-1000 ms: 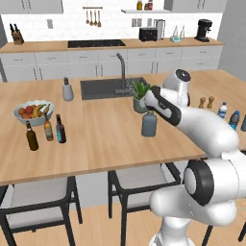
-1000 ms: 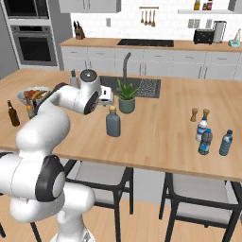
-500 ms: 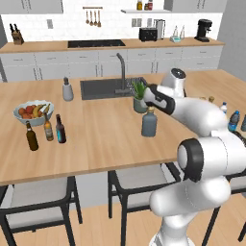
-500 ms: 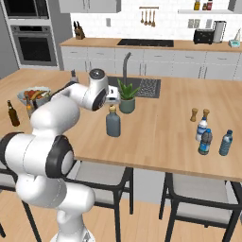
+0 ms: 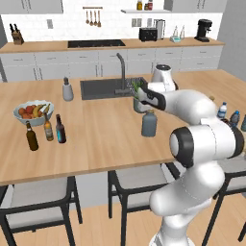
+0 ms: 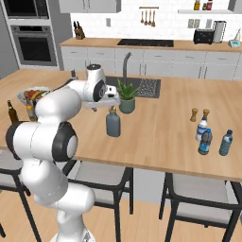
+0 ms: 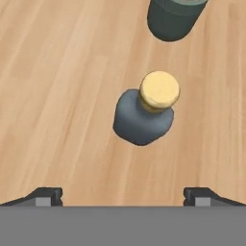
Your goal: Move the plastic bottles in the middle to the plastics group, and the glass bottles in the middle to the glass group.
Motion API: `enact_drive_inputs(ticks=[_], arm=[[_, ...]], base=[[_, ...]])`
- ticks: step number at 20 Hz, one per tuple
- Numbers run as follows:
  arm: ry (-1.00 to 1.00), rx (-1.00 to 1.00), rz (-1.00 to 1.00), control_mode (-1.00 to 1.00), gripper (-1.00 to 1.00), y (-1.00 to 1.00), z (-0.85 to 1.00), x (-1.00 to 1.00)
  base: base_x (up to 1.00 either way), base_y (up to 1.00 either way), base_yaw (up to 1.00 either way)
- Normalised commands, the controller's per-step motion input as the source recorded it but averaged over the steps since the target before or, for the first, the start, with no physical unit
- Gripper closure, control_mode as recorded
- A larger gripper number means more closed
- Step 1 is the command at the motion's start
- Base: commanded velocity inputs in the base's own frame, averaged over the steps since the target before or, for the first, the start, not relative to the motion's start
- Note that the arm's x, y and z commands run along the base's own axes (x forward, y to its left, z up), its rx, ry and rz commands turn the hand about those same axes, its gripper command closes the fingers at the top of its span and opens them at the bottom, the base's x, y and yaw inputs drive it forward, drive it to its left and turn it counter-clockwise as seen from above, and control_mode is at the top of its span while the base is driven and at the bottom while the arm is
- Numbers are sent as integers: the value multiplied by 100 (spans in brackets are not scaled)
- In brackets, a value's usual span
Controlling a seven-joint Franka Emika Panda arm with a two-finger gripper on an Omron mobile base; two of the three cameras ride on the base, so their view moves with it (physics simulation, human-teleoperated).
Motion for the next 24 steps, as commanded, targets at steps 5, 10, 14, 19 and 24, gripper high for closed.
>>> enact_drive_inputs(ticks=[5,10,14,19,24], arm=[[6,0,0,-100,-100,-23,-27,27],[0,3,-1,-100,-100,-17,-42,63],[0,4,-1,-100,-100,-33,-35,53],[0,4,0,-100,-100,-25,-2,26],[1,0,0,-100,-100,-2,0,0]], base=[[0,0,0],[0,0,0],[0,0,0],[0,0,0],[0,0,0]])
